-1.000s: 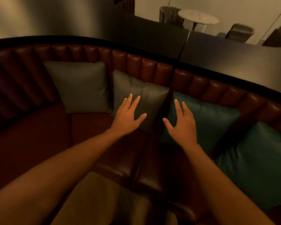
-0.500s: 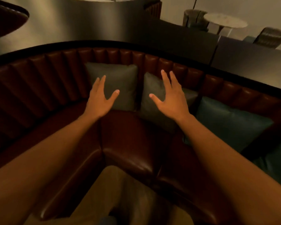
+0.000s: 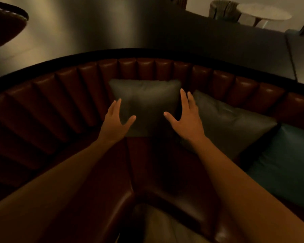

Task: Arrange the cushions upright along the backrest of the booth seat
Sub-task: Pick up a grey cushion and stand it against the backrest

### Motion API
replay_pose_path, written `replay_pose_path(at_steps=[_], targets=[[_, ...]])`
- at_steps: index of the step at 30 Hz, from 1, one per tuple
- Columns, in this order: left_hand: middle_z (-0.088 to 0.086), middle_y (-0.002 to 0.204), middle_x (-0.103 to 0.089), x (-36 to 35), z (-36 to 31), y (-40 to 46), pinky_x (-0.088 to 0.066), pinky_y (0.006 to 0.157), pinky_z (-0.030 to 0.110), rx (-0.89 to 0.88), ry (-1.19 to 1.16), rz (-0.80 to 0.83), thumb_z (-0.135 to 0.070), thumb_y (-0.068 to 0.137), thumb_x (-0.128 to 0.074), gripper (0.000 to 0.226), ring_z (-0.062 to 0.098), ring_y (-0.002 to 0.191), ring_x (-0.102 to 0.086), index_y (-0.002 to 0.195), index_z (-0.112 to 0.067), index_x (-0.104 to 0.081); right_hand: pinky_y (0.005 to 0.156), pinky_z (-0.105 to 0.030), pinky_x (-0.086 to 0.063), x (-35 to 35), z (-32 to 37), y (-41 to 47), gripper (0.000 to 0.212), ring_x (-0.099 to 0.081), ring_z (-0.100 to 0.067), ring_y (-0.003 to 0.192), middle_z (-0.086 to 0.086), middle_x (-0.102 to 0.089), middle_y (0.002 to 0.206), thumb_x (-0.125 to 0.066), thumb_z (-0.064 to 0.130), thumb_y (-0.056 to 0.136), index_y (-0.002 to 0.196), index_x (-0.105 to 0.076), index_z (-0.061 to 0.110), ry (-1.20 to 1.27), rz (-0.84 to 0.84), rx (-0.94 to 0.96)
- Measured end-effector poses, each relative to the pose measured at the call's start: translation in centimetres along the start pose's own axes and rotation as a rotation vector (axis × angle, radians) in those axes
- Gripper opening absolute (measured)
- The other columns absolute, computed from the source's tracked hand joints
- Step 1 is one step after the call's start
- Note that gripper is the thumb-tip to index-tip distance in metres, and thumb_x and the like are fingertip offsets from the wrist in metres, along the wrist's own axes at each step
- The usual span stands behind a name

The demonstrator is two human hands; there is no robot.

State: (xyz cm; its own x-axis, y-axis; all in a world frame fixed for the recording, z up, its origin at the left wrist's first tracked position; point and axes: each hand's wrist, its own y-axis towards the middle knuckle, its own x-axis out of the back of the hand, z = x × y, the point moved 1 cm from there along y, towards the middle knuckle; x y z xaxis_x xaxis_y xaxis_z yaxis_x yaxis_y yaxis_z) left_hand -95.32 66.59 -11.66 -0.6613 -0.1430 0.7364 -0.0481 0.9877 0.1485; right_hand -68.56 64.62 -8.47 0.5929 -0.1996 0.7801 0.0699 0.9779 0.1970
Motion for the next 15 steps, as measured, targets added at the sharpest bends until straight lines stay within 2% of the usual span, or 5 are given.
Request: replay_pose_path(at_steps=[2,4,8,12,15], targets=[[0.005,0.166,-0.019,-0.4,2.7,2.8,-0.024,0.117,0.036,0.054,-0.04,0.0,-0.053,0.091,-0.064,0.092,0.022,0.152,-0.022,0.16,-0.02,-0.014,0.119,-0.05,-0.028,-2.9,-0.5,2.2,0.099,-0.007,-0.026,0.157,0.002,0.004,0.172,-0.062,0.063,0.092,0.162,0.004,0.038,0.044,0.004,-0.034],[0.006,0.166,-0.018,-1.7,5.4,5.4,-0.026,0.117,0.039,0.098,-0.058,0.022,-0.053,0.09,-0.066,0.096,0.025,0.151,-0.024,0.161,-0.02,-0.01,0.119,-0.048,-0.028,-5.8,-1.9,4.0,0.103,-0.006,-0.026,0.157,0.003,0.004,0.172,-0.065,0.062,0.09,0.161,0.006,0.039,0.091,0.011,-0.098],[0.006,0.166,-0.016,-5.5,9.3,9.9,-0.028,0.117,0.042,0.097,-0.076,0.049,-0.055,0.083,-0.072,0.106,0.026,0.15,-0.024,0.161,-0.023,-0.007,0.121,-0.049,-0.024,-11.3,-5.8,6.8,0.112,-0.005,-0.028,0.157,0.0,0.007,0.171,-0.07,0.062,0.086,0.161,0.009,0.038,0.132,0.037,-0.193],[0.004,0.167,-0.015,-11.1,13.6,13.7,-0.027,0.118,0.043,0.114,-0.155,0.039,-0.053,0.075,-0.081,0.119,0.026,0.151,-0.023,0.161,-0.027,-0.003,0.122,-0.042,-0.019,-17.5,-10.3,9.7,0.121,-0.006,-0.027,0.157,-0.006,0.003,0.171,-0.08,0.054,0.08,0.163,0.006,0.032,0.258,-0.024,-0.261],[0.005,0.167,-0.012,-15.7,17.2,15.3,-0.027,0.121,0.047,0.142,-0.24,-0.037,-0.047,0.066,-0.089,0.131,0.025,0.152,-0.018,0.16,-0.026,0.0,0.122,-0.036,-0.016,-21.8,-14.0,11.4,0.126,-0.008,-0.026,0.156,-0.008,-0.003,0.171,-0.086,0.047,0.076,0.164,0.002,0.026,0.321,-0.082,-0.299]])
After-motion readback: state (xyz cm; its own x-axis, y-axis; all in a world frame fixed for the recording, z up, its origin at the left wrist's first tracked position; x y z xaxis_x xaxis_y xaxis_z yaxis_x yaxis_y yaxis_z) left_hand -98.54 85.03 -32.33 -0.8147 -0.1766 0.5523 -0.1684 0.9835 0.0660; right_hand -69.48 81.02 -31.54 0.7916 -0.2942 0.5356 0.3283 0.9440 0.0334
